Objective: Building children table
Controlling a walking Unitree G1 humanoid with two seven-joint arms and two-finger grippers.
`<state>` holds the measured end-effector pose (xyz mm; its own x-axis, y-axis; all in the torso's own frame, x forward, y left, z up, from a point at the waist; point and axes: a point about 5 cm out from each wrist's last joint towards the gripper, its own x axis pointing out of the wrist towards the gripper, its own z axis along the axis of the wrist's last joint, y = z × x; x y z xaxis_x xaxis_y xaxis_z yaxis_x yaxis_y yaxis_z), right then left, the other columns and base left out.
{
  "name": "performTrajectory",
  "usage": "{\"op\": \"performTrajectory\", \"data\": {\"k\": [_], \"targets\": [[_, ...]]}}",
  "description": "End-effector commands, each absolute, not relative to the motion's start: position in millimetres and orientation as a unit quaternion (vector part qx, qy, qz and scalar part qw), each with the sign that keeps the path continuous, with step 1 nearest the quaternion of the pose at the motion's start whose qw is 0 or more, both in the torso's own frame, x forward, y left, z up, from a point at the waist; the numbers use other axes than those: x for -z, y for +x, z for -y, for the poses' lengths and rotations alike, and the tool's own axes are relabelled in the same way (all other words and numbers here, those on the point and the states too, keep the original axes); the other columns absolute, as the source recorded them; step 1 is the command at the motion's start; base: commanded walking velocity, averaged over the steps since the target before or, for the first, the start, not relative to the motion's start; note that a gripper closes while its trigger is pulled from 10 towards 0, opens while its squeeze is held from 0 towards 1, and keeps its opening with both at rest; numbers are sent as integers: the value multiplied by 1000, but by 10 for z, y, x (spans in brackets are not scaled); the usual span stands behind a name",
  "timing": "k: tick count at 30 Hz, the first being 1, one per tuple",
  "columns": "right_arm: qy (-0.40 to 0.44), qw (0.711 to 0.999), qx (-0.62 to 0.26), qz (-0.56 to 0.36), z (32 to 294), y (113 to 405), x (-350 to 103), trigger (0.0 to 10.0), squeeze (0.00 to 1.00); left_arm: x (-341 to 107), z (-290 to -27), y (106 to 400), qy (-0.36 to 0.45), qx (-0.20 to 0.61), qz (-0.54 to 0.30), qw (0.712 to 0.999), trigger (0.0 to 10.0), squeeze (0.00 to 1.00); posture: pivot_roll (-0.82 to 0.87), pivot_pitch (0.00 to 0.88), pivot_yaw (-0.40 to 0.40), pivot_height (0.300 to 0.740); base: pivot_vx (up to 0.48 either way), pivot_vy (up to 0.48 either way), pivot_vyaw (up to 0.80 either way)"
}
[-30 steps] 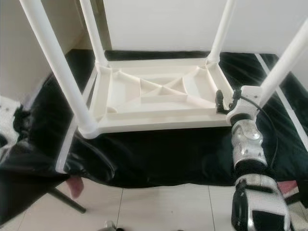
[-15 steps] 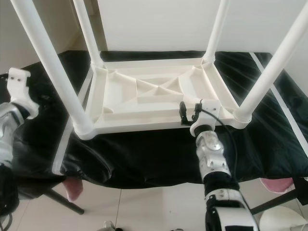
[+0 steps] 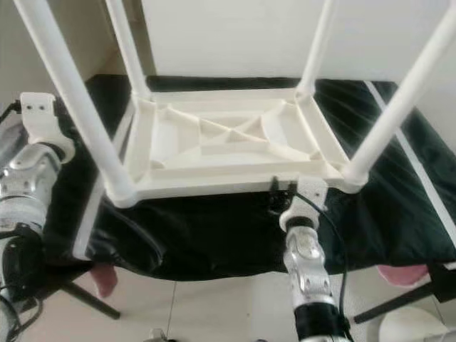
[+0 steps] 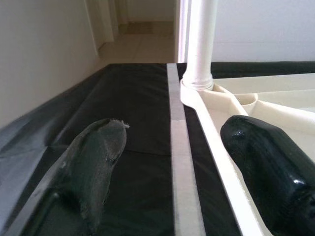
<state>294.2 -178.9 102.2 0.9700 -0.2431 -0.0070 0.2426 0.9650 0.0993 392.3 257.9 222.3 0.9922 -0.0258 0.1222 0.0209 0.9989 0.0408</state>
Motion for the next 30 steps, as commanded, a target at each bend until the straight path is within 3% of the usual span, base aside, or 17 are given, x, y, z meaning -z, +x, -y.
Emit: {"op": "performTrajectory", "data": {"k": [1, 3, 8, 18, 23, 30], "targets": [[47, 989, 137, -23, 1832, 2877, -925, 10000, 0, -2253, -2492, 3940, 0, 57, 77, 995, 10000, 0, -84, 66, 2, 740, 0, 0, 0], [43, 989, 136, -28, 1813, 2829, -912, 10000, 0, -2233, -2374, 3929, -21, 123, 91, 988, 10000, 0, -98, 68, 8, 740, 0, 0, 0], [43, 988, 140, -39, 1800, 2792, -906, 10000, 0, -2186, -2227, 3904, -22, 192, 101, 976, 10000, 0, -102, 68, 12, 740, 0, 0, 0], [17, 987, 155, -45, 1985, 3062, -1057, 10000, 0, -1886, -1711, 3591, -42, 373, 114, 920, 10000, 0, -78, 62, -1, 740, 0, 0, 0], [12, 988, 146, -41, 1960, 3135, -1101, 10000, 0, -1789, -1616, 3477, -42, 396, 105, 911, 10000, 0, -78, 62, -1, 740, 0, 0, 0], [13, 991, 121, -57, 1881, 3288, -1106, 10000, 0, -1615, -1207, 3078, -72, 476, 70, 874, 10000, 0, -41, 54, -19, 740, 0, 0, 0]]}}
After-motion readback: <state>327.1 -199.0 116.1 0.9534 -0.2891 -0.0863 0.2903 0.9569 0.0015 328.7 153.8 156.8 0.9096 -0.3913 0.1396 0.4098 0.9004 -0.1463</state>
